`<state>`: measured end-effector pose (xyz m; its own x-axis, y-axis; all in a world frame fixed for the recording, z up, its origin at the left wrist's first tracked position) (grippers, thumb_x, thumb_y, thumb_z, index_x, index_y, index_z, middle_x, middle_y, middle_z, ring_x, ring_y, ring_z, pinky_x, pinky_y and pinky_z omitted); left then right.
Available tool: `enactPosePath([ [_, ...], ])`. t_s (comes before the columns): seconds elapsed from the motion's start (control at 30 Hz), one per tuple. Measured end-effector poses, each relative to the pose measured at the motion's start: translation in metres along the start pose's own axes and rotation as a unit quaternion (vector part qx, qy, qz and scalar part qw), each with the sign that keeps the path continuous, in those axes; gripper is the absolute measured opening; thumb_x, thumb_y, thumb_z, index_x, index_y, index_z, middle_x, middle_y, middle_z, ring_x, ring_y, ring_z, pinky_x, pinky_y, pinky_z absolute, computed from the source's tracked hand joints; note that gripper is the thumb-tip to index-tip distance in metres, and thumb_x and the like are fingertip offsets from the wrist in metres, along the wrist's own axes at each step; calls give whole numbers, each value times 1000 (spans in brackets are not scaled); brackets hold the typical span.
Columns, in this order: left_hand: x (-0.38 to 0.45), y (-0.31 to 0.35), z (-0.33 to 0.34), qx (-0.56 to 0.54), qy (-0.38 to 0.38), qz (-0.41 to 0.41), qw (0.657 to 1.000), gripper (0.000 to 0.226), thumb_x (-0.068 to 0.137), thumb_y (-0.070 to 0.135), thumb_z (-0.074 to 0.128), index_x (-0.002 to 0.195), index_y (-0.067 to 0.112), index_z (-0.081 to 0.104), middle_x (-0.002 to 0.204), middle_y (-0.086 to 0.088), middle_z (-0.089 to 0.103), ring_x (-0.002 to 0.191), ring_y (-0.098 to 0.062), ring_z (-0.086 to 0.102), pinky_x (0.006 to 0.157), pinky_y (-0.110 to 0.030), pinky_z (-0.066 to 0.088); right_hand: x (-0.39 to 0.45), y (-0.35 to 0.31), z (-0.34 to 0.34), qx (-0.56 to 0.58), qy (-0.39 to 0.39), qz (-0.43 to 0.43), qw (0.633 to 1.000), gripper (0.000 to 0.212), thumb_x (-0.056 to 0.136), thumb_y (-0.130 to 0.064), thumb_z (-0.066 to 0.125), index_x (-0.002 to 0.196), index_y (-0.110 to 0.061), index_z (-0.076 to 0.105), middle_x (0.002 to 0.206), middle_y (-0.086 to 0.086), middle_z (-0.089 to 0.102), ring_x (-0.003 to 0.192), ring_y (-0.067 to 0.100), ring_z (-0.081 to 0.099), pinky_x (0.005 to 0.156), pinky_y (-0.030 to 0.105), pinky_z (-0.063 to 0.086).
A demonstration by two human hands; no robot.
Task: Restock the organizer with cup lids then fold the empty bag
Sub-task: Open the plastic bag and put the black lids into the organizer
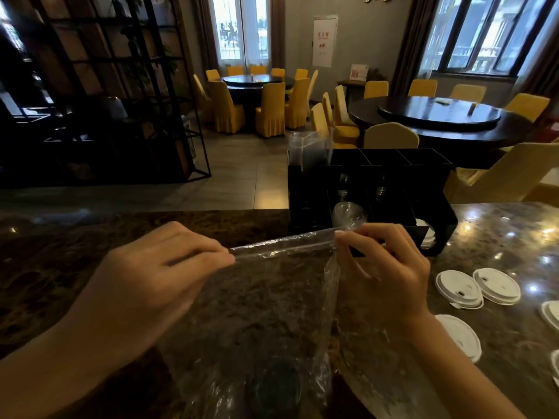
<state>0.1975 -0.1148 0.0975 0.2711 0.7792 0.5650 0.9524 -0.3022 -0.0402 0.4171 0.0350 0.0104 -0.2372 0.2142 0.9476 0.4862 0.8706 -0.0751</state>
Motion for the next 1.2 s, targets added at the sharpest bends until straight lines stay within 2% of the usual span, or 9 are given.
enactPosePath([
  [0.07,0,-17,5,11,-11,-5,1000,19,73,3,78,91,11,79,89,-1,76,79,-23,74,63,-44,62,10,9,-3,0,-36,-8,999,16,88,-20,79,94,-4,81,96,14,73,80,26,66,65,32,56],
  [0.17,-7,-52,8,-66,-3,-90,994,16,83,27,68,95,28,78,92,12,76,86,-13,72,72,-43,61,26,23,-3,55,-101,-20,993,21,92,-25,72,98,-6,80,102,8,72,91,25,65,75,30,54],
  [0.37,-8,-100,11,-139,-20,-186,972,27,76,41,75,101,52,72,102,34,70,94,15,65,74,-5,52,53,51,6,224,-223,80,945,16,96,-26,68,108,-19,74,98,-3,74,90,15,71,72,33,59],
  [0.43,0,-108,14,-186,-6,-213,959,24,76,40,76,97,50,74,96,31,73,89,12,68,65,-9,55,60,55,12,272,-238,129,923,17,94,-30,66,109,-26,73,96,-7,76,89,14,74,73,29,61],
  [0.57,11,-118,23,-262,23,-237,935,18,78,31,77,94,41,77,89,17,77,84,0,73,72,-22,58,71,63,21,312,-225,184,904,18,94,-34,64,109,-28,73,95,-6,78,87,12,76,70,19,59],
  [0.7,17,-117,33,-290,15,-256,922,21,80,26,76,98,36,77,95,14,77,91,-3,73,85,-37,58,67,72,33,292,-242,223,898,23,92,-37,66,112,-27,71,95,-4,78,88,12,75,72,35,63],
  [0.87,30,-94,17,-118,60,-194,972,41,81,20,76,118,32,65,110,20,65,99,5,61,84,-17,48,79,60,24,153,-180,103,966,39,89,-25,77,125,-19,65,117,0,66,103,16,66,76,39,61],
  [1.0,44,-49,8,-28,64,-40,997,25,83,19,71,108,17,73,103,4,68,94,-11,63,82,-24,52,93,27,13,95,-139,-70,983,23,94,-18,73,116,-12,70,111,8,64,99,21,63,79,35,57],
  [1.2,67,-27,32,-43,-43,-47,997,39,98,47,42,120,29,68,107,16,70,95,-1,62,83,-28,55,92,3,39,110,-361,-92,921,36,102,-20,53,138,-21,58,131,-1,59,115,15,61,92,34,58],
])
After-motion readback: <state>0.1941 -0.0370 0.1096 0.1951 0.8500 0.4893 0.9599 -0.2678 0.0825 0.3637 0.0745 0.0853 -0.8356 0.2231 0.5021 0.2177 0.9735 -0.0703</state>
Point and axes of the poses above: each hand's wrist, its own x-axis towards the middle knuckle, its own z-axis out of the palm, y = z × x, the point moved 5 cm from there along x, towards the middle knuckle
